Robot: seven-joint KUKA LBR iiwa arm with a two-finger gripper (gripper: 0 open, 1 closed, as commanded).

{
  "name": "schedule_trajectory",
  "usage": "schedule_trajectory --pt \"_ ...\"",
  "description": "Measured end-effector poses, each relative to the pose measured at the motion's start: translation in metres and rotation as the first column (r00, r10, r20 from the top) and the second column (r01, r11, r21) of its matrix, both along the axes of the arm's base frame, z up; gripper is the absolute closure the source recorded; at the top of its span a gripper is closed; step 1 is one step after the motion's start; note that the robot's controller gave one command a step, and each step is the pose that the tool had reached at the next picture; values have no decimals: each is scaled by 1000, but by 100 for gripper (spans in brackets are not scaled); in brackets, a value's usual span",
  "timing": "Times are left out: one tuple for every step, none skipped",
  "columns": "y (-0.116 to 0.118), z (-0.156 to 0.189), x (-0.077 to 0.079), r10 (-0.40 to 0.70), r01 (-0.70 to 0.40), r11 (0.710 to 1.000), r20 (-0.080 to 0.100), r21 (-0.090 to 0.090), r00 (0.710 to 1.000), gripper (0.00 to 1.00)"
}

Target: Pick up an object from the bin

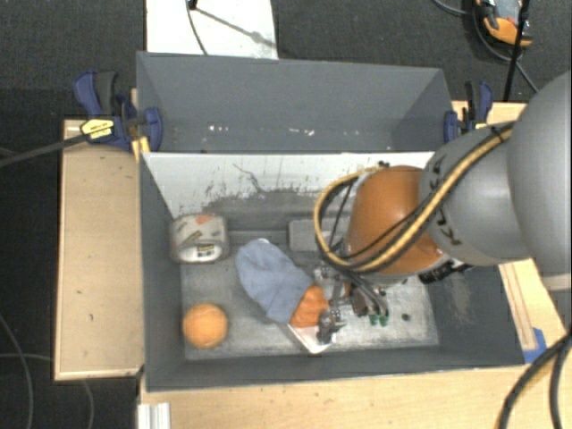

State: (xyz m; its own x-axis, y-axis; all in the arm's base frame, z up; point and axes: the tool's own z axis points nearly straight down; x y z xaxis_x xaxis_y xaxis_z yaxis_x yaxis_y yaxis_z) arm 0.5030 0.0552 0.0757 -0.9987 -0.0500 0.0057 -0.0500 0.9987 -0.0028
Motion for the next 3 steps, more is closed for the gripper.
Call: schedule_trajectory --pt "0 0 0 -1 1 1000 0 0 1000 100" --pt "3 30 -8 -35 35 999 4 3 999 100" --pt "6 148 14 -27 27 1000 8 4 1000 100"
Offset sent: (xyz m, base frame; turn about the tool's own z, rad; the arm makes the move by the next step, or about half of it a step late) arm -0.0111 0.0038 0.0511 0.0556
